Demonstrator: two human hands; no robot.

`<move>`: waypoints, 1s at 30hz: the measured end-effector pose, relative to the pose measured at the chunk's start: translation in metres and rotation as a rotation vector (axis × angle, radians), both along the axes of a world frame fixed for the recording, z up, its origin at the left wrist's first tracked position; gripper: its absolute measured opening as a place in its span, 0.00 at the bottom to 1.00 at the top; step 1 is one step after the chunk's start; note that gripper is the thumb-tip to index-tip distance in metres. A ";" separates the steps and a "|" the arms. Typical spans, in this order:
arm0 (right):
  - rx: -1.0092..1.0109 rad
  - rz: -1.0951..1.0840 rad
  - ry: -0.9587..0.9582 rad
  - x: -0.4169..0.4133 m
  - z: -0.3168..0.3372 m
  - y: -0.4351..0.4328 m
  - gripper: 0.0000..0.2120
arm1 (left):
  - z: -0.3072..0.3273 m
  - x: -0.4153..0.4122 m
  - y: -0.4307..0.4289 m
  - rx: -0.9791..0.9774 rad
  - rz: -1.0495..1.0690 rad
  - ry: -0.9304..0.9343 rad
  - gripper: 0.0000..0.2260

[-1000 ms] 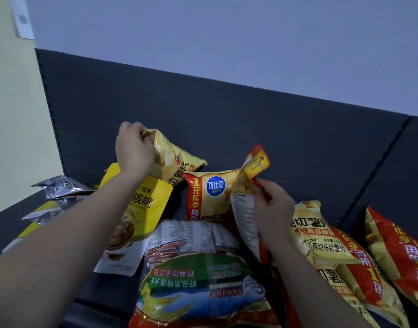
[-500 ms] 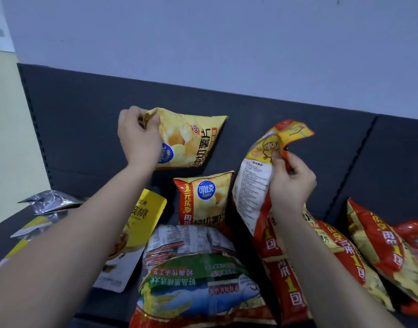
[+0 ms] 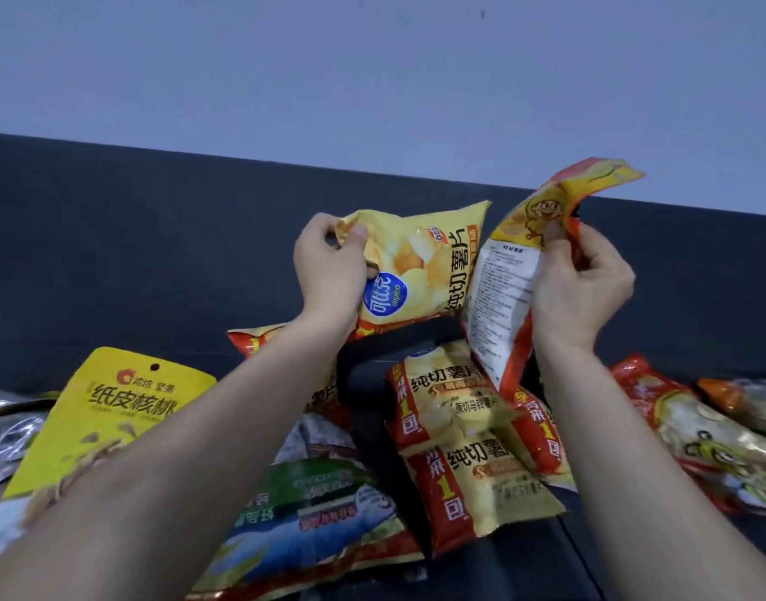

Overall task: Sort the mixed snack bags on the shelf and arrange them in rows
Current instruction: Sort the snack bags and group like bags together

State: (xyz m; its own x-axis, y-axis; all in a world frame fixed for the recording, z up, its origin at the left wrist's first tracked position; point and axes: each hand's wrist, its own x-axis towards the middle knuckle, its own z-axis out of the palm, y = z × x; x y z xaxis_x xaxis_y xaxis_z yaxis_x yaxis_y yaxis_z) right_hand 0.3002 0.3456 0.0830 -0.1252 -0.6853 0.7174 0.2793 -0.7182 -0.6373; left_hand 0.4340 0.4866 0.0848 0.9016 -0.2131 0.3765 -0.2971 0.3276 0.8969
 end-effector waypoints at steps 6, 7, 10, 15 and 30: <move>0.014 -0.056 -0.007 -0.047 -0.006 -0.059 0.06 | -0.019 -0.046 -0.070 0.080 -0.148 0.207 0.07; 0.021 -0.055 -0.006 -0.055 -0.008 -0.071 0.07 | -0.023 -0.052 -0.082 0.099 -0.164 0.245 0.06; 0.028 -0.042 0.024 -0.080 -0.013 -0.106 0.07 | -0.036 -0.069 -0.113 0.105 -0.208 0.406 0.06; 0.012 -0.071 0.079 -0.123 -0.013 -0.164 0.06 | -0.057 -0.087 -0.152 0.152 -0.122 0.473 0.06; -0.443 -0.628 0.977 -0.193 -0.050 -0.294 0.15 | -0.069 -0.104 -0.221 0.958 0.201 -0.196 0.41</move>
State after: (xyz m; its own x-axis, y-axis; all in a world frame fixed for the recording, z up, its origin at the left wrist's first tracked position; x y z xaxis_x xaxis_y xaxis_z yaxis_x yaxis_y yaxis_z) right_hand 0.1071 0.0513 0.0332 0.3727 -0.3753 0.8487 -0.6454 -0.7620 -0.0536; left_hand 0.3302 0.2655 0.0159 0.8946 -0.3547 0.2718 -0.4387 -0.5813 0.6853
